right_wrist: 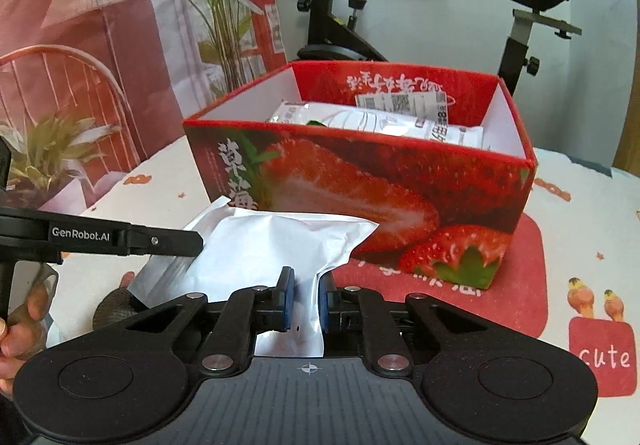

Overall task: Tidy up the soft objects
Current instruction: 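Close both grippers on the white foil packet beside the box, then lift the white foil packet with both grippers over the red box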

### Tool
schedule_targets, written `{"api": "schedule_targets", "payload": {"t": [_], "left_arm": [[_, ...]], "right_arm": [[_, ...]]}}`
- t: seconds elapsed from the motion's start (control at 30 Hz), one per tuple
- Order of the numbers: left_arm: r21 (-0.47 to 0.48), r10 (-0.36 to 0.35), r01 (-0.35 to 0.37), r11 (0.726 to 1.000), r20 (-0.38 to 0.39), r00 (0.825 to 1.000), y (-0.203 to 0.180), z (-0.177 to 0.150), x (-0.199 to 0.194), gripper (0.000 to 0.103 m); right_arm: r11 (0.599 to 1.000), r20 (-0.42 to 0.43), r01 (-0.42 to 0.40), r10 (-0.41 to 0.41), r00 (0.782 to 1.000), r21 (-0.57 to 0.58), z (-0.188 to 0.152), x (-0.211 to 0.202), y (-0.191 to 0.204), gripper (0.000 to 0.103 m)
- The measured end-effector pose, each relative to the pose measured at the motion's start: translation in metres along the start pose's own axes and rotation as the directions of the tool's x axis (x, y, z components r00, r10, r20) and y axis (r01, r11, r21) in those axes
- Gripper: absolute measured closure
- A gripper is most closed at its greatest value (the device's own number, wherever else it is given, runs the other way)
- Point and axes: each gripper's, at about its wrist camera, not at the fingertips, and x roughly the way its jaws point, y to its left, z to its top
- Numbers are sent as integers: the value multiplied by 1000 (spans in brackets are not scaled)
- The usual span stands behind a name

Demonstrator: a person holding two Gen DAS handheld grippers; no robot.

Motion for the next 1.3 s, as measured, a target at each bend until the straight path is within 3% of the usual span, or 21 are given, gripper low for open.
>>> {"api": "schedule_targets", "payload": {"t": [0.5,0.77,0.9,1.1,1.3], "left_arm": [[31,-22,18,999,137,990,-19,8,-35,97],[81,-45,35,996,125,991,-26,33,-27,97],[135,-48,32,990,112,993,-34,60,-12,97],[144,-45,32,989,84,995,-41,104,23,97],[140,-28,22,990,42,999,-49,128,64,97]], "right_arm": [[1000,141,-8,11,990,-22,12,-37,14,91],[999,182,12,-3,983,-49,29,-46,14,91],[999,198,16,-6,980,-49,50,-48,3,91],[999,194,18,-9,981,-47,104,-36,-21,91],[989,196,98,-75,978,-113,142,-11,-39,91]]}}
